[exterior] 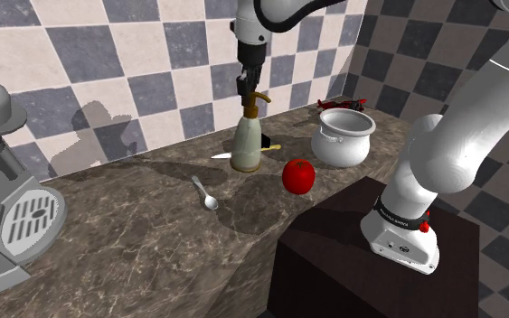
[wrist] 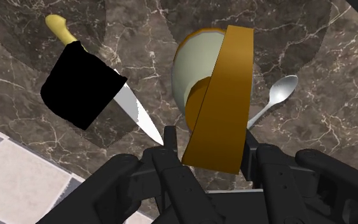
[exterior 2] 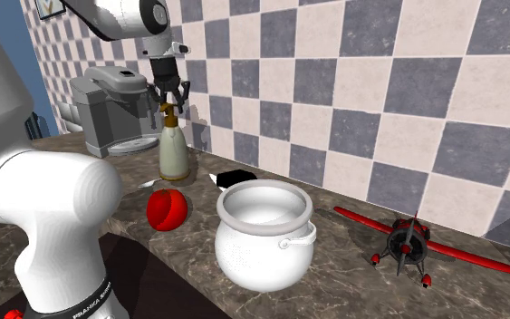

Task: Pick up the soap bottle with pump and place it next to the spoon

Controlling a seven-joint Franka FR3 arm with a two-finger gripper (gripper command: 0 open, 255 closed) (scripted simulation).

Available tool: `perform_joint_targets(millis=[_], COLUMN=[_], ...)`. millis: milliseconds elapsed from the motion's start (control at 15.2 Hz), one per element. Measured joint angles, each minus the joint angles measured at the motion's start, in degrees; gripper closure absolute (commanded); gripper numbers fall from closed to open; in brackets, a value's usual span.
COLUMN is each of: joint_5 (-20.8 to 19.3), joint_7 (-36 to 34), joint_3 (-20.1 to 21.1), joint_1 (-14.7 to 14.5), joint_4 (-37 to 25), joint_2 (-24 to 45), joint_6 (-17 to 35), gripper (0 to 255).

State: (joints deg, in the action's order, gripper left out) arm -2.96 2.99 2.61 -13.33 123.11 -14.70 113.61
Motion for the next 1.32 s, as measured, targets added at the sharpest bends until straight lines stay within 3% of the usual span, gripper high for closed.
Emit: perform_joint_targets(millis=[924,1320], joint_5=[-0.5,-0.5], joint_7=[-0.9,-0.9], joint_3=[0.1,0.1], joint_1=[0.0,0.1], joint_4=[8.2,8.8], joint_2=[2.8,3.1], joint_6=[11.0,11.8], gripper=[255,255])
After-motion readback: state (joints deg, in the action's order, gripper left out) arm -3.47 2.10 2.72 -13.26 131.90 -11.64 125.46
